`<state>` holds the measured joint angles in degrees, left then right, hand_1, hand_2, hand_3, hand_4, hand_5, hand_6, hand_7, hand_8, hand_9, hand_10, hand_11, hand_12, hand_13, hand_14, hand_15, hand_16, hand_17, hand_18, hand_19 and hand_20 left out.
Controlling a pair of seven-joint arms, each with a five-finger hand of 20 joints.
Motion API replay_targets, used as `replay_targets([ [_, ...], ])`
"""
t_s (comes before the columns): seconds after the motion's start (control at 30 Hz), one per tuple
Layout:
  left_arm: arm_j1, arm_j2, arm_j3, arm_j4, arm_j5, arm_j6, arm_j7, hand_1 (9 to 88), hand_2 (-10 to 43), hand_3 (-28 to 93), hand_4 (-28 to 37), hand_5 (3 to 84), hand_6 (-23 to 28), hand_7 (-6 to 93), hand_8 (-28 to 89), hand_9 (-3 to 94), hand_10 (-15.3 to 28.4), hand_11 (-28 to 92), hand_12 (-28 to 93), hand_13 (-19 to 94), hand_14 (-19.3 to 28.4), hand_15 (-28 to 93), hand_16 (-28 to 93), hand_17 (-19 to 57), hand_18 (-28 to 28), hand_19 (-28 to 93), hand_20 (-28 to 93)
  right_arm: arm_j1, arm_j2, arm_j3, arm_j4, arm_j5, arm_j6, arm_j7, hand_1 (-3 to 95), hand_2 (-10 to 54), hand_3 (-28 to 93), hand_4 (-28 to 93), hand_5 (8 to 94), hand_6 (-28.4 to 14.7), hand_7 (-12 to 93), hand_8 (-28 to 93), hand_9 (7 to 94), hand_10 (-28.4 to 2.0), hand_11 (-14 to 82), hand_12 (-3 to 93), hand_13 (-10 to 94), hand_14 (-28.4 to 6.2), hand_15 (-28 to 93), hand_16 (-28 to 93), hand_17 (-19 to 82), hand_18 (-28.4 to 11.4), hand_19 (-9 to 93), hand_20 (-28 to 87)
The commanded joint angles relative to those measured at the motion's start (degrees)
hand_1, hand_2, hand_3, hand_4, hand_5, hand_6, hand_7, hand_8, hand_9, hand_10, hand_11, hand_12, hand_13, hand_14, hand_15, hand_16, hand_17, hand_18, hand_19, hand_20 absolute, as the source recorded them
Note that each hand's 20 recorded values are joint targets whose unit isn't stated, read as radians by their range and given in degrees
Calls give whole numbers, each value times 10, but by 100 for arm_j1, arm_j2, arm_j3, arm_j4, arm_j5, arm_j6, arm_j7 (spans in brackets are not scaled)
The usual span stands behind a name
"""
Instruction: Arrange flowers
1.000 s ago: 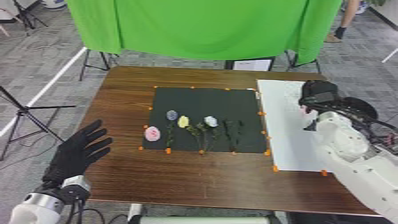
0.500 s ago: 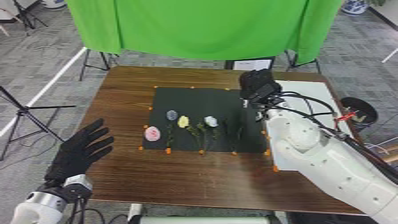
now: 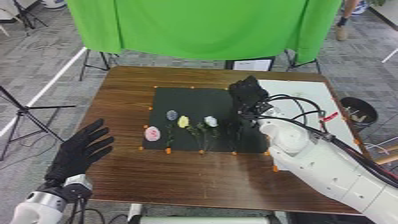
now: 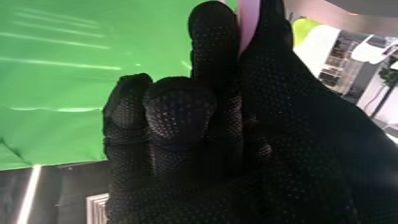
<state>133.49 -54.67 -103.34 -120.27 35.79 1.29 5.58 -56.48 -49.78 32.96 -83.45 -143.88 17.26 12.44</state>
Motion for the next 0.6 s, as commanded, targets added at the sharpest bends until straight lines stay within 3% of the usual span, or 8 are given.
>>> replay_targets([
  [0.03,18,6,17,15,-26,-47,-46,259,8,712,-283,277,44,198,-111,240,119,204,171,178,165,338,-8,-99,203,401,108,74,62,-82,13,-208,207,93,485,-95,838,-283,728,43,459,-7,922,-24,111,460,774,-22,688,325,308,-178,772,501],
  [0.6,35,17,4,11,-21,-39,-33,260,9,711,-283,277,44,198,-111,239,120,203,170,178,166,339,-9,-99,203,401,109,169,251,-7,-53,-133,190,144,482,-95,841,-283,729,43,459,-10,922,-23,110,460,769,-21,701,332,307,-178,772,504],
])
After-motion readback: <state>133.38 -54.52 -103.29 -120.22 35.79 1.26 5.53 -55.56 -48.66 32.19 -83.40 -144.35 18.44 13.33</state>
